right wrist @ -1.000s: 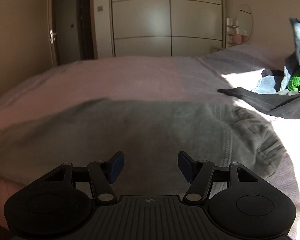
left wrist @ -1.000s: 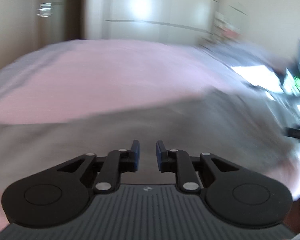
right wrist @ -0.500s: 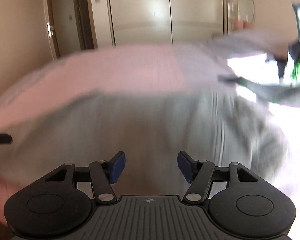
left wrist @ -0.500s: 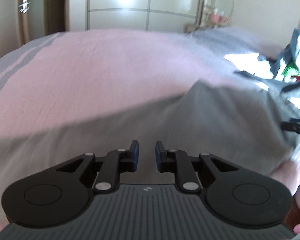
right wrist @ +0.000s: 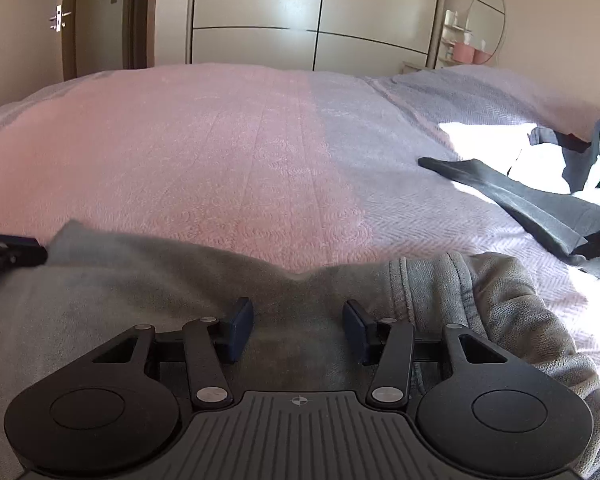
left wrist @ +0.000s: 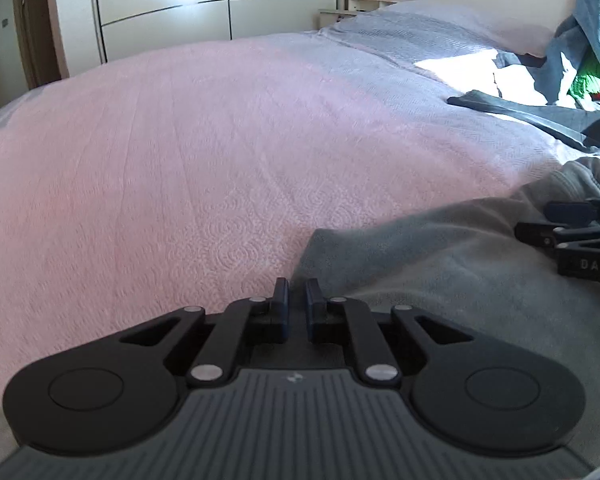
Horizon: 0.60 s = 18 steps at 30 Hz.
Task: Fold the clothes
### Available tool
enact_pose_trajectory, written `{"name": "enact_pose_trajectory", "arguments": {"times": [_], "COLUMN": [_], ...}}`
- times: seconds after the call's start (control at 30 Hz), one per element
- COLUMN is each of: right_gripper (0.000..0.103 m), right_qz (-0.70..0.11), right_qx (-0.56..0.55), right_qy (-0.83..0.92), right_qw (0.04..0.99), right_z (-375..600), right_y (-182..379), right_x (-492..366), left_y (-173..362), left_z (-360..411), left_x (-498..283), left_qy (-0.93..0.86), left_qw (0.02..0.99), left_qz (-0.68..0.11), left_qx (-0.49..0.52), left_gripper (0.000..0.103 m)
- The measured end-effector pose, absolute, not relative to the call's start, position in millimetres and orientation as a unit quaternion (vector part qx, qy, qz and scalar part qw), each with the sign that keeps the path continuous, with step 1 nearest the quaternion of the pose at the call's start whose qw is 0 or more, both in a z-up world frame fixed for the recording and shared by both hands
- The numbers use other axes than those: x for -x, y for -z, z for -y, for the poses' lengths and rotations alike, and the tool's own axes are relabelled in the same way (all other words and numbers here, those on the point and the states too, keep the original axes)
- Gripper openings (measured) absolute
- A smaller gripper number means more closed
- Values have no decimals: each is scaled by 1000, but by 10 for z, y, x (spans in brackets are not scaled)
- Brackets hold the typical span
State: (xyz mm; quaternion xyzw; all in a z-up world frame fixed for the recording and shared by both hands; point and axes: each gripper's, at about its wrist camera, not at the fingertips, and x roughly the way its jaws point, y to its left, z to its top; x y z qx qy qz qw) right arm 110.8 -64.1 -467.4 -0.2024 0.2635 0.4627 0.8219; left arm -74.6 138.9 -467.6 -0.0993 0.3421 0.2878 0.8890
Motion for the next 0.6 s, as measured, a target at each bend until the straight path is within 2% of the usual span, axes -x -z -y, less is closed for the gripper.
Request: {"name": "enact_pose_trajectory", "arguments": {"times": [0.13, 0.23, 0.33, 0.4, 0.47, 0.6], "right_gripper": [49, 49, 49, 49, 49, 49], "right_qz": [-276, -231, -227, -252, -252, -253], "right_qx": [192, 168, 200, 225, 204, 160], "right_qy": [-465, -452, -415, -406, -425, -436], "right_qw": [819, 845, 858, 849, 845, 848], "right_z": [702, 848, 873, 882, 990, 1277], "right_y": [4460, 4150, 4168, 4431, 4547, 4236], "right_x": [-1153, -1200, -1365, -1520, -1574, -1533], "left_y": [4449, 4247, 4379, 4582, 4653, 4406], "left_z": [-1361, -1265, -1170, -1128, -1098, -1078], "left_x": [826, 875, 731, 610, 583, 754], "left_qy": [-287, -271, -264, -269, -272, -275], "left_qw": [896, 912, 910, 901, 898, 898], "left_qz": [-317, -281, -305, -334, -340, -330], "left_qx": [121, 127, 97, 74, 65, 91], "left_gripper": [9, 9, 11, 12, 12, 12]}}
